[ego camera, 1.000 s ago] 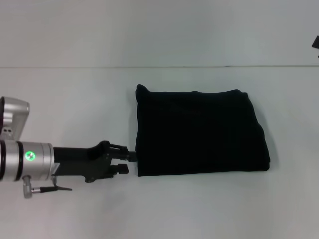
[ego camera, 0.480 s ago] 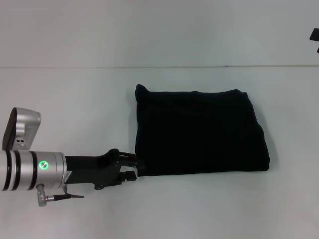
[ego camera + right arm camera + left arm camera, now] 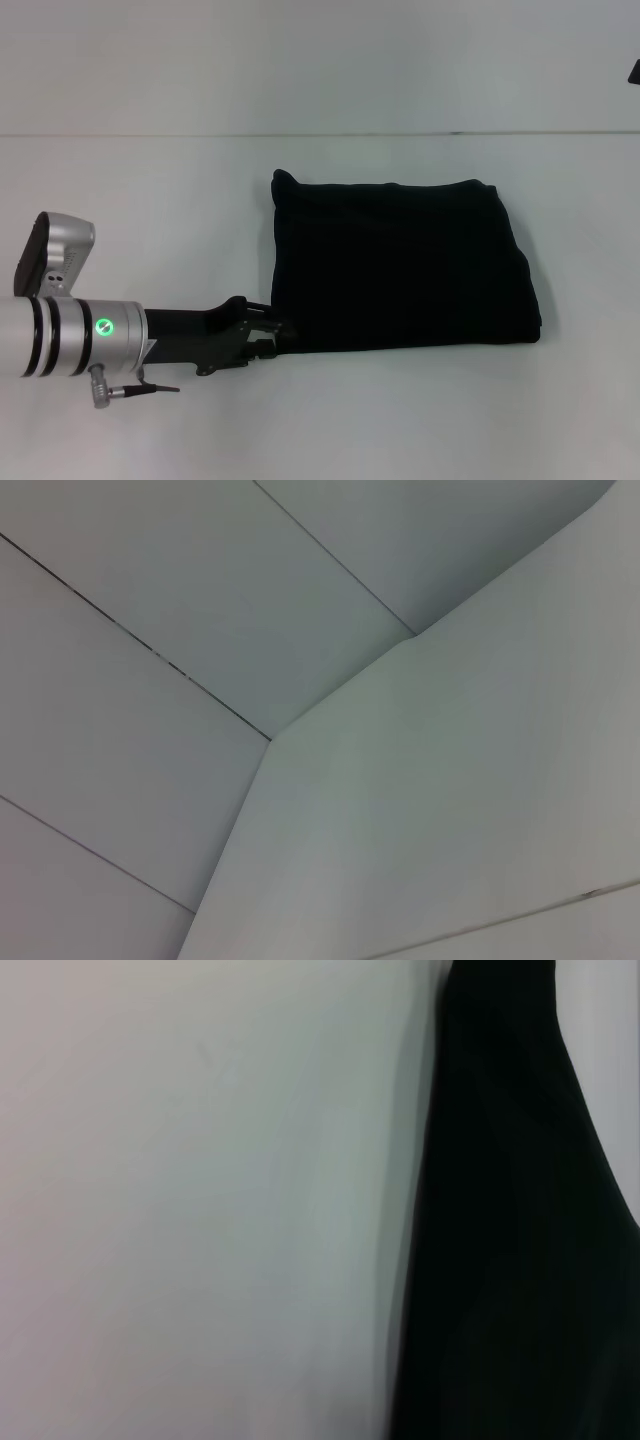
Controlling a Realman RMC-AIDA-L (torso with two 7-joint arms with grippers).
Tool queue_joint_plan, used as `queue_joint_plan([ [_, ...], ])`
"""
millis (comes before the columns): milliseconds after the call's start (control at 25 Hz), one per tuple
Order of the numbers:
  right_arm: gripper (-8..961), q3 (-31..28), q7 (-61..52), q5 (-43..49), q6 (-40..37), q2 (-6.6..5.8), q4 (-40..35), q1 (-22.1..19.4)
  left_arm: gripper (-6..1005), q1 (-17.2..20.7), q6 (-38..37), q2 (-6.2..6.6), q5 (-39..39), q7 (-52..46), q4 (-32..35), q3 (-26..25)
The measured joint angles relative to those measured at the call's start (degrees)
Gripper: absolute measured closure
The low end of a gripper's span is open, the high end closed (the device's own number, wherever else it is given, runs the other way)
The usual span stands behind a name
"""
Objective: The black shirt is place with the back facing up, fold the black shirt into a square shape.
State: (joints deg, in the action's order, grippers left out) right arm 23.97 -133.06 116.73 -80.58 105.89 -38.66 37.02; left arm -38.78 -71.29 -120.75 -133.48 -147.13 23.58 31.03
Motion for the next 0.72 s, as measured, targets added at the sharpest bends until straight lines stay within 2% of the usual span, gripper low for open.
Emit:
queue_joint_plan([
  [320, 298, -0.16, 0.0, 0.0, -0.09, -0.1, -0.02, -0.12, 572, -1.02, 0.69, -0.69, 0.01, 0.0, -0.14, 1.12],
  [560, 298, -0.16, -0.01, -0.07, -0.24, -0.1, -0.02, -0.19, 575, -1.46, 0.66, -0.76, 0.22, -0.17, 0.04, 1.42],
  [720, 298, -0.17, -0.01, -0.28, -0.35, -0.17, -0.02, -0.29, 699, -1.67, 0.4, -0.62, 0.13, 0.54, 0.45, 1.71],
])
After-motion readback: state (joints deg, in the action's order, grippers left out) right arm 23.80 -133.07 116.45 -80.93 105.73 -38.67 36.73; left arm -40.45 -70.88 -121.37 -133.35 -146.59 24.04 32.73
